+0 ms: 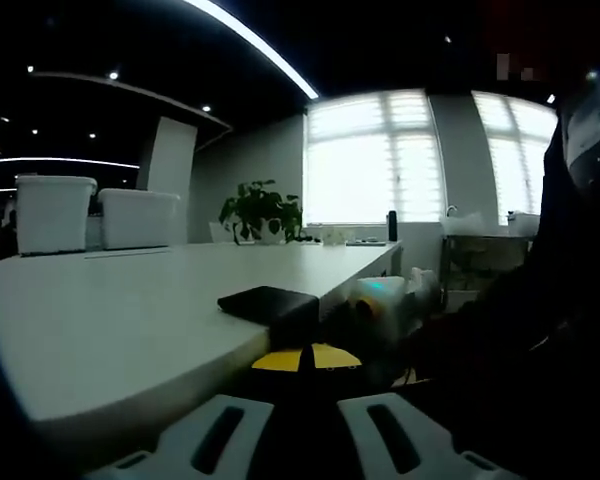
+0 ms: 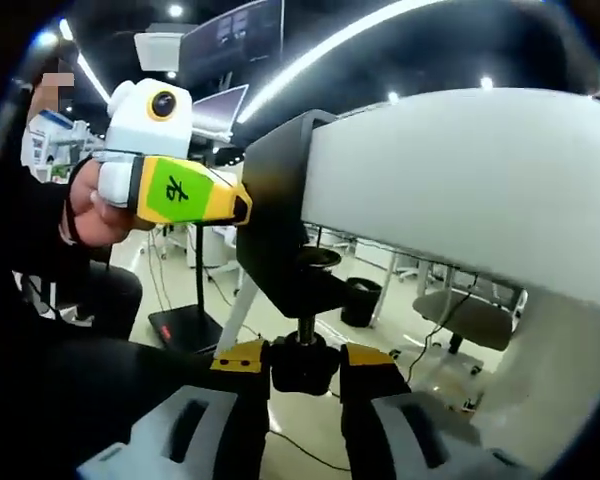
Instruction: Clamp the fixed fixture on the desktop, loosen the retaining clip, secure it to the edge of the desk, and tighten the retaining clip.
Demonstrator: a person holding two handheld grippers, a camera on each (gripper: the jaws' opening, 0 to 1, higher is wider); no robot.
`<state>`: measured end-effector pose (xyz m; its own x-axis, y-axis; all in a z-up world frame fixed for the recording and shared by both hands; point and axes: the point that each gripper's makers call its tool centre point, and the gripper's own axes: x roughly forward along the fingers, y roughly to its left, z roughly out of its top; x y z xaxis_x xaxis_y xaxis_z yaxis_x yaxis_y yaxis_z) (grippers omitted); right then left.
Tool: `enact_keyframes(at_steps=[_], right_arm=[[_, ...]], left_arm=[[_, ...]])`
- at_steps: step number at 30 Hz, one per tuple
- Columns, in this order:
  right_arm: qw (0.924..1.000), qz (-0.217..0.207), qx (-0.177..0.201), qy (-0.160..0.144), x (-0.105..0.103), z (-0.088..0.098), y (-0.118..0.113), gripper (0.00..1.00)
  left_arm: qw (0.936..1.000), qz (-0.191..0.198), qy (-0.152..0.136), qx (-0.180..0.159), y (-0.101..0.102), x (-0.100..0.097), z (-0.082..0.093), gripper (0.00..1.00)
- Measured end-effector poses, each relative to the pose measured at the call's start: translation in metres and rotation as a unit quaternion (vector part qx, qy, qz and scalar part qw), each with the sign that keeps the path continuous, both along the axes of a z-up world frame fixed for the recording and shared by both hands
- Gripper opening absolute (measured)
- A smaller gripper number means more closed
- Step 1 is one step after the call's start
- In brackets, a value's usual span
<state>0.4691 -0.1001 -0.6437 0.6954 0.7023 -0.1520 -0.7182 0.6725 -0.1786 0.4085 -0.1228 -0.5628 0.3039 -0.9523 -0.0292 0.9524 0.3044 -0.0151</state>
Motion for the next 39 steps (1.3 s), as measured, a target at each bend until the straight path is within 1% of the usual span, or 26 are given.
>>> enact_keyframes(at_steps=[2,4,5,6,7,8,9,10,12,13,16,18,20,21,22,23,26,28,30,32,34,35,36,37,38,39], right_arm=[[0.9998,-0.019,-0.003,0.006,0.002,-0.001,-0.002,0.27],[0.9982,-0.06,-0.007,0.006,0.008,0.0,-0.013,0.33],[0.9934,-0.114,0.0,0.012,0.011,0.0,-0.024,0.41],[0.99,-0.14,0.003,0.015,0.012,0.0,-0.029,0.46],[0.9844,-0.175,0.008,0.016,0.011,-0.001,-0.035,0.52],[0.9765,-0.213,0.02,0.023,0.01,-0.002,-0.04,0.54],[0.9699,-0.238,0.038,0.032,0.008,-0.002,-0.04,0.55],[0.9635,-0.256,0.068,0.041,0.005,-0.001,-0.037,0.55],[0.9566,-0.279,0.073,0.044,0.001,0.0,-0.031,0.54],[0.951,-0.294,0.083,0.048,0.001,0.001,-0.029,0.53],[0.9372,-0.333,0.088,0.053,0.004,0.0,-0.026,0.51],[0.9332,-0.344,0.084,0.059,0.008,-0.002,-0.023,0.49],[0.9307,-0.351,0.079,0.067,0.01,-0.005,-0.02,0.43],[0.9293,-0.355,0.077,0.068,0.011,-0.005,-0.02,0.37],[0.9279,-0.357,0.08,0.071,0.012,-0.006,-0.021,0.29],[0.9243,-0.368,0.076,0.065,0.012,-0.004,-0.026,0.27],[0.9248,-0.366,0.072,0.072,0.009,-0.004,-0.025,0.26],[0.9275,-0.361,0.065,0.071,0.007,-0.004,-0.025,0.26],[0.9355,-0.342,0.057,0.069,0.006,-0.003,-0.023,0.26],[0.9492,-0.306,0.046,0.056,0.009,-0.003,-0.021,0.26],[0.9595,-0.273,0.043,0.057,0.01,-0.003,-0.018,0.26],[0.9676,-0.245,0.038,0.05,0.01,-0.002,-0.017,0.26],[0.9697,-0.234,0.039,0.057,0.009,-0.002,-0.016,0.26],[0.974,-0.215,0.033,0.063,0.007,-0.003,-0.014,0.26],[0.9783,-0.198,0.022,0.057,0.007,-0.002,-0.016,0.26],[0.9818,-0.18,0.019,0.056,0.007,-0.002,-0.015,0.26]], left_arm=[[1.0,-0.001,0.0,0.003,-0.002,0.0,-0.001,0.02],[1.0,-0.002,0.0,0.005,-0.003,0.0,-0.002,0.02],[1.0,-0.003,0.0,0.006,-0.003,-0.001,-0.002,0.02],[1.0,-0.004,0.0,0.006,-0.004,-0.001,-0.003,0.02],[1.0,-0.005,-0.002,0.007,-0.003,0.002,-0.004,0.02],[0.9999,-0.007,-0.004,0.007,-0.003,0.003,-0.005,0.02],[0.9999,-0.008,-0.003,0.006,-0.003,0.003,-0.006,0.02],[0.9999,-0.01,-0.006,0.004,-0.003,0.003,-0.006,0.02],[0.9998,-0.014,-0.01,0.004,-0.002,0.005,-0.006,0.02],[0.9997,-0.017,-0.015,0.006,-0.002,0.005,-0.006,0.02],[0.9995,-0.02,-0.022,0.005,-0.001,0.007,-0.006,0.02],[0.9995,-0.022,-0.022,-0.002,0.0,0.009,-0.007,0.02],[0.9994,-0.025,-0.022,-0.01,0.001,0.01,-0.007,0.02],[0.9994,-0.026,-0.019,-0.012,0.001,0.011,-0.006,0.02],[0.9993,-0.028,-0.021,-0.01,0.001,0.011,-0.006,0.02],[0.9993,-0.029,-0.021,-0.009,0.003,0.011,-0.004,0.02],[0.9994,-0.028,-0.02,-0.009,0.004,0.012,-0.005,0.02],[0.9993,-0.028,-0.019,-0.013,0.004,0.012,-0.006,0.02],[0.9994,-0.028,-0.016,-0.015,0.004,0.012,-0.005,0.02],[0.9994,-0.028,-0.015,-0.016,0.004,0.013,-0.006,0.02],[0.9993,-0.029,-0.013,-0.018,0.004,0.013,-0.005,0.02],[0.9993,-0.029,-0.014,-0.017,0.003,0.011,-0.005,0.02],[0.9993,-0.029,-0.016,-0.016,0.003,0.011,-0.005,0.02],[0.9994,-0.028,-0.017,-0.015,0.003,0.011,-0.005,0.02],[0.9994,-0.027,-0.015,-0.016,0.003,0.011,-0.005,0.02],[0.9994,-0.027,-0.014,-0.015,0.003,0.011,-0.005,0.02]])
